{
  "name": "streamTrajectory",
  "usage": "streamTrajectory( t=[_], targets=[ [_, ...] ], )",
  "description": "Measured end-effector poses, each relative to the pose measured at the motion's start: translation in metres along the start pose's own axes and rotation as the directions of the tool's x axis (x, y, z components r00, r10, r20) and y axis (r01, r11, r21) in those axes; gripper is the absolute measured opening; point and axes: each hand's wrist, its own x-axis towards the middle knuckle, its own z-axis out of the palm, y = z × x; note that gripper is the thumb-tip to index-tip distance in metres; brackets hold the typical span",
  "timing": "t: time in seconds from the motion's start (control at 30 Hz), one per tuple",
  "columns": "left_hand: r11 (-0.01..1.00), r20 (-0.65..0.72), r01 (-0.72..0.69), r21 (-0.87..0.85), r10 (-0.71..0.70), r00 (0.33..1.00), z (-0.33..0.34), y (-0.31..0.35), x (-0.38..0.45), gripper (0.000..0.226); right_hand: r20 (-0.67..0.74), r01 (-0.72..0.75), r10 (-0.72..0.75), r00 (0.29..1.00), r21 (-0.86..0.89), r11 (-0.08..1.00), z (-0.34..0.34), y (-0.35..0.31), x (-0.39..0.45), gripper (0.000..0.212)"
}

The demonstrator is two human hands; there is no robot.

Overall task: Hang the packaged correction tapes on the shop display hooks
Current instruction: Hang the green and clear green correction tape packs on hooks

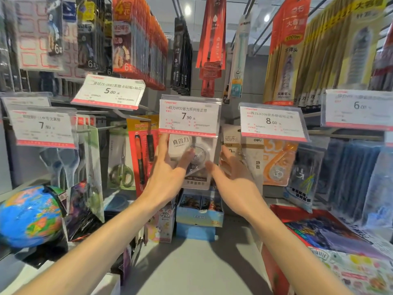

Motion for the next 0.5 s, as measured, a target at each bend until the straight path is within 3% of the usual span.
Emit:
streamTrajectory(
  t=[0.1,0.17,0.27,0.37,0.5],
  targets=[
    [1.0,0.001,0.022,0.022,-0.022,1.0,0.0,-0.002,0.0,0.086,-0.147,0.127,-0.149,0.978,-0.152,0.98,-0.024,0.008,-0.018,0.034],
    [0.997,-0.013,0.043,0.058,-0.042,0.999,0.002,-0.002,-0.001,0.088,-0.266,0.159,-0.233,0.935,-0.273,0.949,-0.038,0.019,-0.022,0.029],
    [0.991,-0.059,0.052,0.124,-0.045,0.997,0.007,-0.007,-0.001,0.094,-0.375,0.177,-0.286,0.882,-0.299,0.938,-0.046,0.035,-0.018,0.045],
    [0.986,-0.067,0.021,0.166,-0.01,0.998,0.012,-0.01,0.0,0.097,-0.354,0.154,-0.241,0.904,-0.258,0.954,-0.038,0.043,-0.008,0.07],
    [0.979,-0.028,0.03,0.2,-0.025,0.999,0.012,-0.013,0.01,0.104,-0.286,0.082,-0.183,0.941,-0.331,0.94,-0.029,0.048,0.007,0.084]
  ],
)
